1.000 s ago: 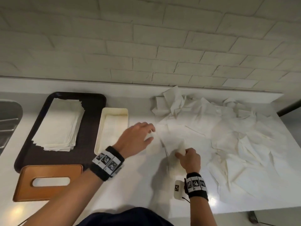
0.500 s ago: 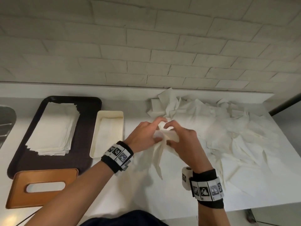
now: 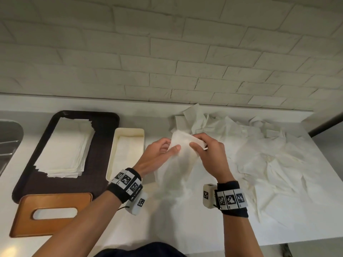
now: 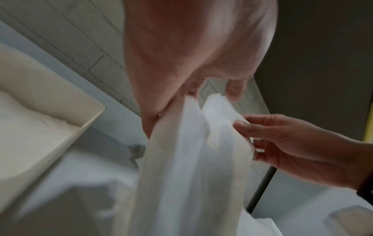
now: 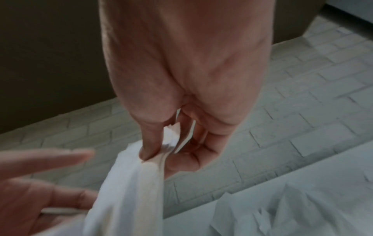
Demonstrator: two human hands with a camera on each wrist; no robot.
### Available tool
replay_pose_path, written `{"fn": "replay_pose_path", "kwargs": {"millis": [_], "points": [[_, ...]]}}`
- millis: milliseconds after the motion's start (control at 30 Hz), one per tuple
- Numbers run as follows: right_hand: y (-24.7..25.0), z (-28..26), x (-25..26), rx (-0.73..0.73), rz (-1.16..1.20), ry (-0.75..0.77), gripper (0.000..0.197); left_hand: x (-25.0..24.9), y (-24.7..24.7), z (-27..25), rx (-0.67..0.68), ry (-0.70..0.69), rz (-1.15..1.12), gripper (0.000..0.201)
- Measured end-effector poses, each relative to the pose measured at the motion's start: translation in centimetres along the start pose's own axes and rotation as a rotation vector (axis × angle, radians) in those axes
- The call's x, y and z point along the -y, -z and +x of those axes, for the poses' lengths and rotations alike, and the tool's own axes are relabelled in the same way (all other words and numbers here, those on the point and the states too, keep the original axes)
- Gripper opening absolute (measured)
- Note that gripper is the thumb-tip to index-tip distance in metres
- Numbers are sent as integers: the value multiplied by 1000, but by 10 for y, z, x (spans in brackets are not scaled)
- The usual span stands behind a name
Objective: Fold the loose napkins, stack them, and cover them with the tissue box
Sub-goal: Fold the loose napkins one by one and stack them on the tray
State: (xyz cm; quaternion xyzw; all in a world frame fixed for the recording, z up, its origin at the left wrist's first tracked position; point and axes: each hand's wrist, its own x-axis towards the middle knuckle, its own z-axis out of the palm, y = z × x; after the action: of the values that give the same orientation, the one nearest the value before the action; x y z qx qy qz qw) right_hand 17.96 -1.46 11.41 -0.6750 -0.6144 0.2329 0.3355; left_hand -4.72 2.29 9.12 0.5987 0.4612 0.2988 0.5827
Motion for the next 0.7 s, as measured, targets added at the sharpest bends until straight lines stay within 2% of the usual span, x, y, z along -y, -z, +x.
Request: {"fn": "replay_pose_path", "kwargs": {"millis": [33,100,167,233,367,467,567,700], "points": [[0,2,5,20,10,24,9,-2,-1,0,-17,-37,27,31],[2,4,17,-7,51,67,16,-9,0,0,-78,-127,55,26],[2,4,27,-144,175,53,28,-15,2,4,-143,-165,-29,21],[-5,2,35,-230,358,-36,34,-23,6,6,-186,-182,-114,25],[-40,-8,37,-133,394,-90,24,-37,5,8,-242,-222,-204,27],[-62,-14,45,-169,406,-94,26,-42,0,5,-298,-242,-231,27],[-75,-19,50,-194,465,-113,27,-42,-3,-1,-298,-230,-214,29],[-83,-26,52,-82,502,-141,20,-39,10,-2,-333,-204,-247,27]]}}
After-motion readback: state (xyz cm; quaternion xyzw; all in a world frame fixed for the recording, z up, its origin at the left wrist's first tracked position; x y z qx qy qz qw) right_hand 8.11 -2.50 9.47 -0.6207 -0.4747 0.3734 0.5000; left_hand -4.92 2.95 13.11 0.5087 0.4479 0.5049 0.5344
